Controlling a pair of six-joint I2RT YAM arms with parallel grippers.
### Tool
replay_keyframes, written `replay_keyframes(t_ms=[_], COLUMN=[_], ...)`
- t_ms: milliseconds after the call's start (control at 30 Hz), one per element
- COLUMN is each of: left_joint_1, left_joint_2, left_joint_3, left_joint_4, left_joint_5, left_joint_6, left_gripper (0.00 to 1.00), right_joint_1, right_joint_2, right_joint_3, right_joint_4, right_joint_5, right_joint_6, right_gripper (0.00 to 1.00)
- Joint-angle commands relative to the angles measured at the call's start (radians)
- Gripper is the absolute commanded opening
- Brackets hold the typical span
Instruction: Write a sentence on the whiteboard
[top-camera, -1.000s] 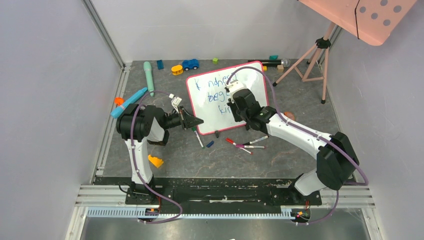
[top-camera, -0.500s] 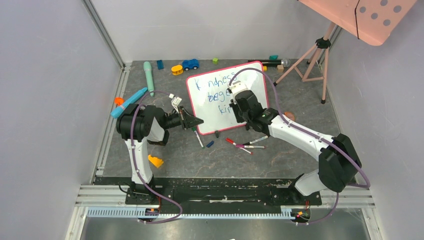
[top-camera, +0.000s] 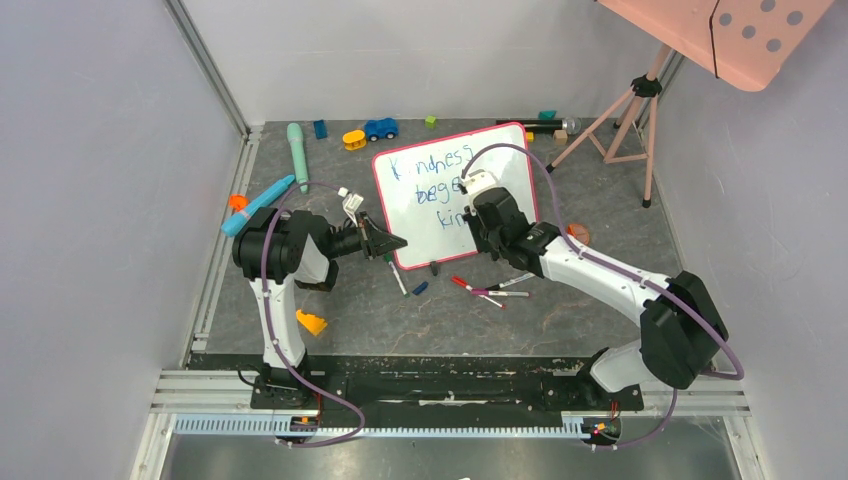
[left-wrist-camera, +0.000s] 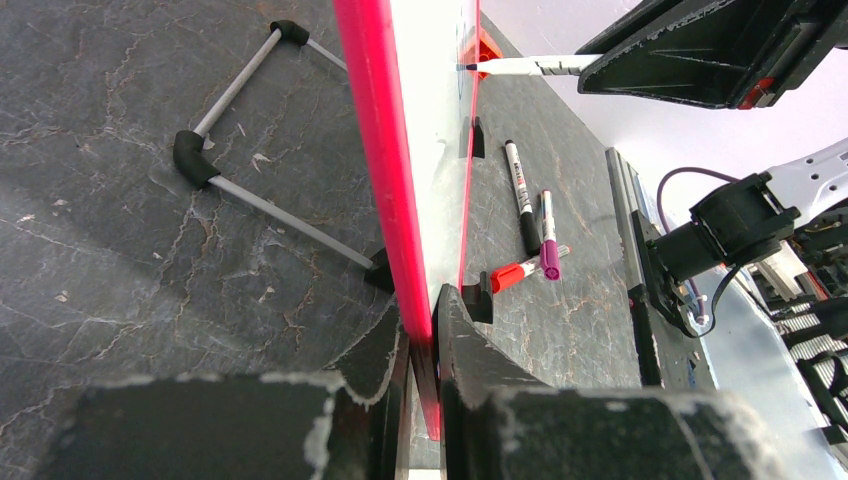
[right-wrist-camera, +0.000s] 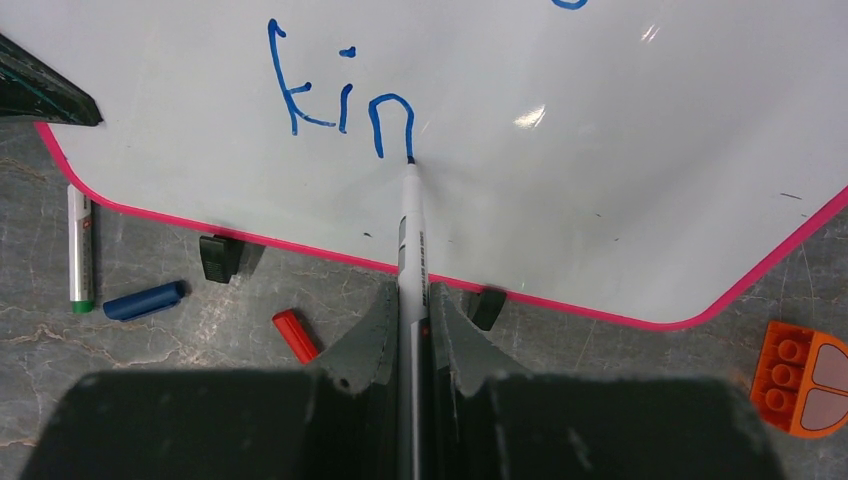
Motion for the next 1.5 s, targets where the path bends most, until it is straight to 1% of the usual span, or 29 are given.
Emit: replay_keyframes(t_ms=[0,167,400,767,1033,1467], left_joint_1=[0.021,0.023,0.022,0.022,0.022,0.022], left_joint_2=[0.056,0.058,0.057,0.057,0.057,0.057], left_joint_3=[-0.005,-0.004,-0.004,-0.004,-0.002,-0.003], left_joint_4=[0.027,0.027,0.027,0.027,0.027,0.027], left_joint_5=[-0.116,-0.117,-0.116,-0.116,-0.115,-0.113], left_joint_6=[0.142,0.143,0.142,0.140,0.140,0.141], left_gripper=[0.03,0.03,0.03,0.03,0.03,0.03], right_joint_1=[-0.013,-0.014,-0.034,-0.048,-0.051,-0.057], right_joint_2=[-0.022,-0.044,-0.038,-0.009,0.020,0.025], right_joint_3=[0.028,0.107,0.177,0.134,0.135,0.107], right_joint_4=[-0.006,-0.023,-0.057,-0.072,-0.067,-0.064], right_joint_5=[0.012,-0.028,-0.025,-0.029,-0.023,-0.021], right_joint_6=[0.006,-0.003,-0.017,-0.011,-0.017,-0.015], right_gripper=[0.00,0.00,0.00,0.00,0.00,0.00])
